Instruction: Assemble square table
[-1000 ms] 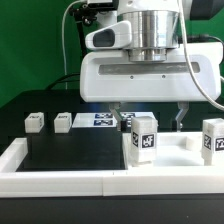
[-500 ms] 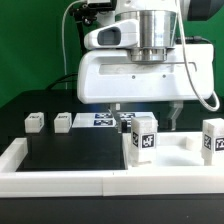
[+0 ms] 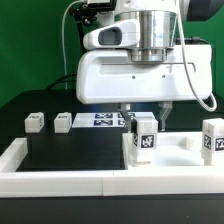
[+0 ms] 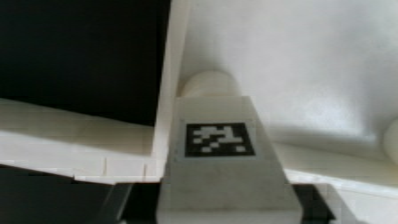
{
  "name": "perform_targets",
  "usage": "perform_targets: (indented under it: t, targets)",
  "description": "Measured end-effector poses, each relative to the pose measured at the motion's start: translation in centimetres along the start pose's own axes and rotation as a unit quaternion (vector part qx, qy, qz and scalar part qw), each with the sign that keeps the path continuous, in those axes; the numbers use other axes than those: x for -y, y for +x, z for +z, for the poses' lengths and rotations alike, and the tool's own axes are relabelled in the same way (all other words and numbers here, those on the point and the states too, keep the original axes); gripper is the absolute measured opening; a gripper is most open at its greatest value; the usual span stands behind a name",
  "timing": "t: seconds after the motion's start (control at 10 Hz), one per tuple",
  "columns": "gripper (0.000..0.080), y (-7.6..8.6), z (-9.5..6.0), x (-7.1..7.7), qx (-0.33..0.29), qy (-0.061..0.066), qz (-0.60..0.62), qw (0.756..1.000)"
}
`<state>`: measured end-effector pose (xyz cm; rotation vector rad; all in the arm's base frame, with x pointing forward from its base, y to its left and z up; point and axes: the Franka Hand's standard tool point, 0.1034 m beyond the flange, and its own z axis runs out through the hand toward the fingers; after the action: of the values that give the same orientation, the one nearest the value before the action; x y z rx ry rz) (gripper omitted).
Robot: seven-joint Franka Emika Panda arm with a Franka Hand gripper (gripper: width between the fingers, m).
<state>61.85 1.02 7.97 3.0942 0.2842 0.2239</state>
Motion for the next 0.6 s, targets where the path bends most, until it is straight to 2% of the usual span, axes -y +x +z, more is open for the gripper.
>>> perform_targets:
  t: [0.2,0.6]
  targets:
    - [0.029,0.0,0.0,-0.03,0.0,0.001,0.021,1.0]
    - [0.0291,-0.09,0.08,-0.3,-0.007,0.007,0.244,0.97]
